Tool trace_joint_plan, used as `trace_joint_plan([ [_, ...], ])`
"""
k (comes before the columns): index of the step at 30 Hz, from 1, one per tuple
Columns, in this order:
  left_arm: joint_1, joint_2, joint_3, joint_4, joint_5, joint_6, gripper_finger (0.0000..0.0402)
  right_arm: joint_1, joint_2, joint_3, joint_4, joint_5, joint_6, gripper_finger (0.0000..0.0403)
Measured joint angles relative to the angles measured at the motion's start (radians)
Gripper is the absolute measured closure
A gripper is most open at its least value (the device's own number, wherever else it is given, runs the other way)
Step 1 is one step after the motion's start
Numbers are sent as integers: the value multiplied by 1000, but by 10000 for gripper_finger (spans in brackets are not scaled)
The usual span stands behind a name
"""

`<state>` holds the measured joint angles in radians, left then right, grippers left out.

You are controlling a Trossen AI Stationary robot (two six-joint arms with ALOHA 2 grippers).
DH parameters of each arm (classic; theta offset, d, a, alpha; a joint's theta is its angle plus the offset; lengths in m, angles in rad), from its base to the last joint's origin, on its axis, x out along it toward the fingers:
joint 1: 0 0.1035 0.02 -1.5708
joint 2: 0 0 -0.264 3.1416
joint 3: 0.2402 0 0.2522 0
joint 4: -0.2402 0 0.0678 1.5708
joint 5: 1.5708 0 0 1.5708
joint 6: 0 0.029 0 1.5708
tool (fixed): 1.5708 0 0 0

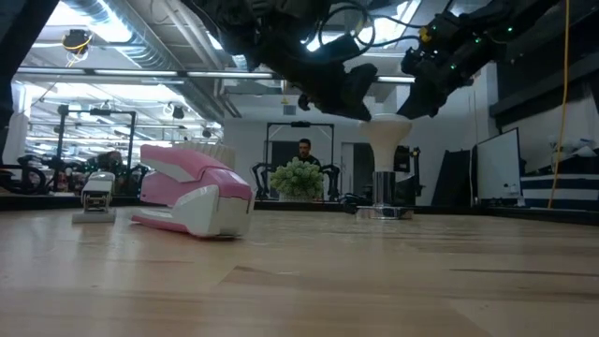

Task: Screw lightbulb
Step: Insert the lightbulb into the lamp

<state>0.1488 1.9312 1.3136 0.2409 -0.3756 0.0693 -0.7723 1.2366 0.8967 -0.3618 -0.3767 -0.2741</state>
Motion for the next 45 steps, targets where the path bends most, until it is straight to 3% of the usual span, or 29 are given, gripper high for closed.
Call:
trace_joint_plan([
  [30,63,15,0,29,-16,-48,401,-2,-4,2,-118,-39,62,400],
  [39,90,16,0,27,-23,-65,401,2,-3,0,-147,-191,69,400],
  [45,97,17,0,32,-18,-70,401,3,-3,0,-144,-207,112,400],
])
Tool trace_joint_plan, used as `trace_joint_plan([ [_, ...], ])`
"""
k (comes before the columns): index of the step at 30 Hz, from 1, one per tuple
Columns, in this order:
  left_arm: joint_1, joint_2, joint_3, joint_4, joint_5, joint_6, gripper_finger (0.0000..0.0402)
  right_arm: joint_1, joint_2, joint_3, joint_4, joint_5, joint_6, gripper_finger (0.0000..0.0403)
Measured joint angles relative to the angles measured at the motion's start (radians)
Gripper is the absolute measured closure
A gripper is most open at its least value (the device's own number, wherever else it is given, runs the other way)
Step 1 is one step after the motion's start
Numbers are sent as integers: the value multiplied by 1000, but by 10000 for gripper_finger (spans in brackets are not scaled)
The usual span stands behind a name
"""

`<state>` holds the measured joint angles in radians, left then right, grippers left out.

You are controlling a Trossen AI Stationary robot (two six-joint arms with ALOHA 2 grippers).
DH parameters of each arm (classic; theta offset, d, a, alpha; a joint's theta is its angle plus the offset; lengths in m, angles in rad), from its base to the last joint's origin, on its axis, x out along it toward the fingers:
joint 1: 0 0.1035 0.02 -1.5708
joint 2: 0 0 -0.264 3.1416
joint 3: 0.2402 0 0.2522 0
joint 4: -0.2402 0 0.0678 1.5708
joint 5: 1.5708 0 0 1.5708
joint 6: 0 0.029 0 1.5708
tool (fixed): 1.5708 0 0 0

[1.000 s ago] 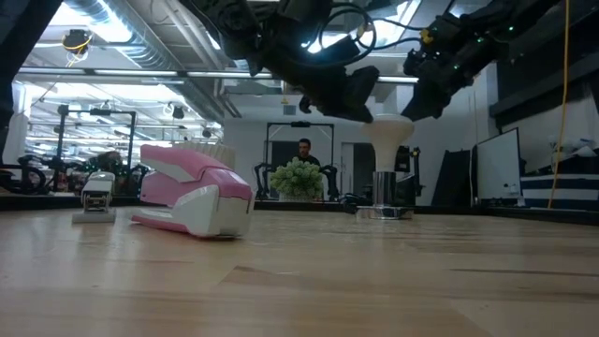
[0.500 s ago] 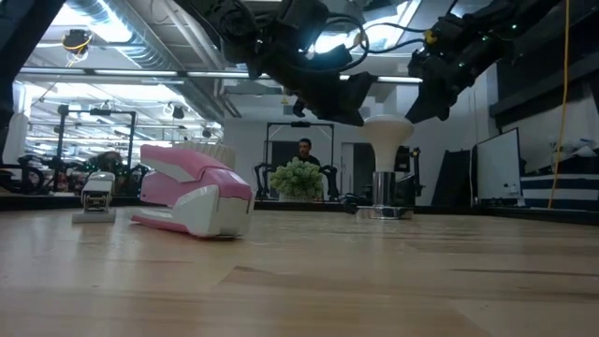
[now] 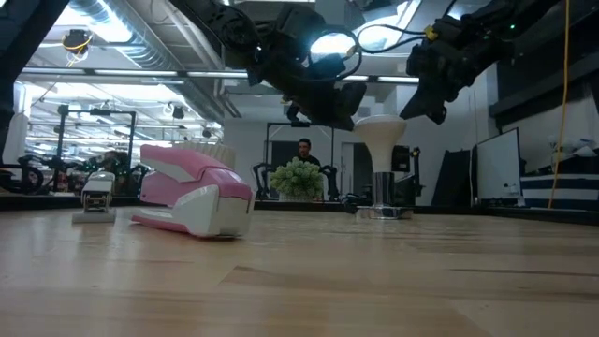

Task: Screw lightbulb
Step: Insert the lightbulb into the lamp

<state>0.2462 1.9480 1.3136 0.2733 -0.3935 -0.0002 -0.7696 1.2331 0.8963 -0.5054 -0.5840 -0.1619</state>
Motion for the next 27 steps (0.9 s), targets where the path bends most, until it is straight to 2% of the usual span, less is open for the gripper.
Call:
trace_joint_plan([
  [5,0,0,0,0,1,0,401,-2,-6,0,10,32,1,400],
  [11,-2,0,0,30,-69,-16,401,-2,-55,-4,37,192,1,400],
  [16,-7,-9,0,89,-76,4,401,-2,-114,-4,59,272,1,400],
  [27,-59,-26,0,129,-80,75,401,-2,-114,-2,155,289,-60,400],
])
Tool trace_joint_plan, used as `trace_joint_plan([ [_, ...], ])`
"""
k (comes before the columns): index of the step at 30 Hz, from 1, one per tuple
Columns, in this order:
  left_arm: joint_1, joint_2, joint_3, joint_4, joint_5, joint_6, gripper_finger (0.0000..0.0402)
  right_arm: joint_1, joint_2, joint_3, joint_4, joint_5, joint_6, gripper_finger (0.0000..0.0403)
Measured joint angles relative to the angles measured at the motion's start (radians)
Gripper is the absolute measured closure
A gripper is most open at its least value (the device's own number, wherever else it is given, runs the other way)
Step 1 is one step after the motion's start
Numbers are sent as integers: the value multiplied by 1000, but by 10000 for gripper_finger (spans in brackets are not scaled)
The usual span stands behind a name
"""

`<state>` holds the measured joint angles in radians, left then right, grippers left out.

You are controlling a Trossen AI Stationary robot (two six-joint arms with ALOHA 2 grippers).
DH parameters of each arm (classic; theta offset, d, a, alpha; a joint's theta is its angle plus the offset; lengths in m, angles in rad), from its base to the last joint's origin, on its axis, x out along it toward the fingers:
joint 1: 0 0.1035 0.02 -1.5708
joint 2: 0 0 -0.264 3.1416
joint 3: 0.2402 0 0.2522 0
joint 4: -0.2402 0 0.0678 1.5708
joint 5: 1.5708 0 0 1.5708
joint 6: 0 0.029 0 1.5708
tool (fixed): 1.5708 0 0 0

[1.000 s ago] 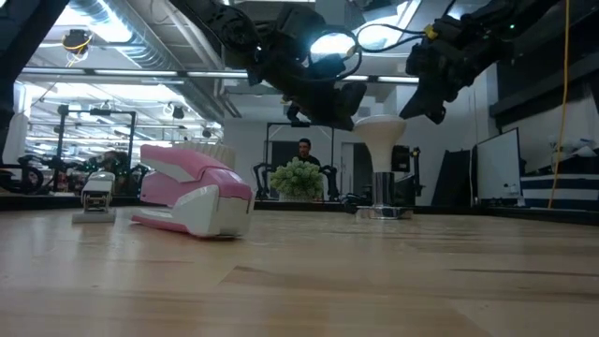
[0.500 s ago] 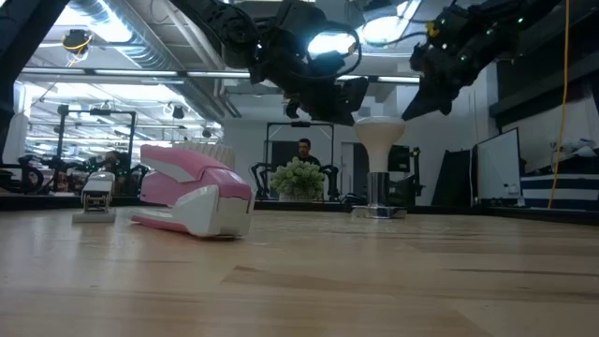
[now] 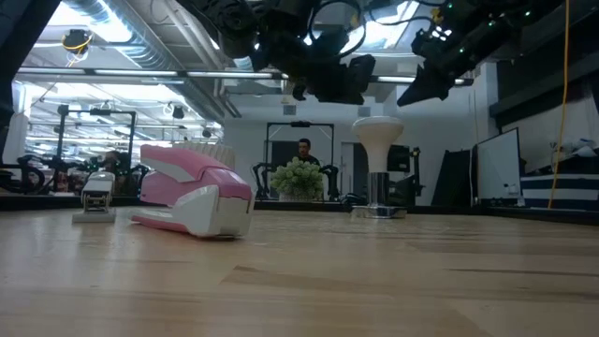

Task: Screw lightbulb
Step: Insert the lightbulb into the lamp

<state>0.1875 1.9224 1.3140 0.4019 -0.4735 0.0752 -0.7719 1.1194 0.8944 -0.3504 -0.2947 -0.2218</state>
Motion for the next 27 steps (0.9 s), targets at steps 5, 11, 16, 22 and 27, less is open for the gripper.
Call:
trace_joint_plan([
  [5,-45,0,0,-6,73,43,401,-1,64,0,9,0,-43,400],
  [11,-70,0,0,-116,140,46,401,0,129,0,10,-20,-45,400],
  [16,-52,8,0,-132,121,29,401,0,137,1,10,-25,-45,400],
  [22,-15,11,0,-138,91,-2,402,0,137,1,9,-31,-45,400],
  [27,3,13,0,-152,86,-21,401,-1,136,3,-15,-66,-45,400],
])
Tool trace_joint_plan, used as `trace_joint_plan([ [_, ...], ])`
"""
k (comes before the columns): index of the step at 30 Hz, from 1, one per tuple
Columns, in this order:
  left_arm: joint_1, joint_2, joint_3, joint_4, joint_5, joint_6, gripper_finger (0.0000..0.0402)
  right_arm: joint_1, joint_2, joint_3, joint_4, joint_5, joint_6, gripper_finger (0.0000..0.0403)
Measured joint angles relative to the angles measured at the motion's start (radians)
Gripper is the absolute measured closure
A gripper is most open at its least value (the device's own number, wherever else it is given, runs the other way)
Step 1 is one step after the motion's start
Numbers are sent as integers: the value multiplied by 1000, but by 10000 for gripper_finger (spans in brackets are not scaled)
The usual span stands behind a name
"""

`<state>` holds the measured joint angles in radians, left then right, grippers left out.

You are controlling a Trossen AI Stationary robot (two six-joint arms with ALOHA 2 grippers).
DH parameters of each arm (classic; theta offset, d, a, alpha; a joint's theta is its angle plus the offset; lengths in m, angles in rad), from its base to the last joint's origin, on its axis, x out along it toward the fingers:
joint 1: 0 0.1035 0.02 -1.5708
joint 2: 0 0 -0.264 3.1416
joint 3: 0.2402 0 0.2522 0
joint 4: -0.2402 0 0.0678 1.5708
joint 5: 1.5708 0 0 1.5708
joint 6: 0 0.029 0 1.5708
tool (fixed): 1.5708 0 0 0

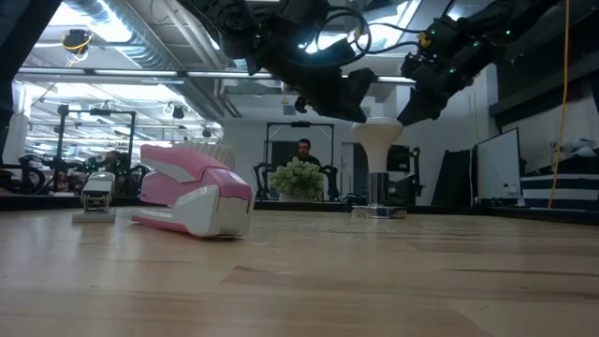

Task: Screw lightbulb
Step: Insert the lightbulb into the lamp

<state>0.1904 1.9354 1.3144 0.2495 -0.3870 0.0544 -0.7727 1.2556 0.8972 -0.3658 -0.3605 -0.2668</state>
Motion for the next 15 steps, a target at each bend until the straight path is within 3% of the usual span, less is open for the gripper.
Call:
trace_joint_plan([
  [10,11,2,0,11,-48,4,402,-1,-3,3,-75,-33,12,400],
  [15,30,2,-2,11,-66,-5,402,-1,-4,1,-98,-132,44,400],
])
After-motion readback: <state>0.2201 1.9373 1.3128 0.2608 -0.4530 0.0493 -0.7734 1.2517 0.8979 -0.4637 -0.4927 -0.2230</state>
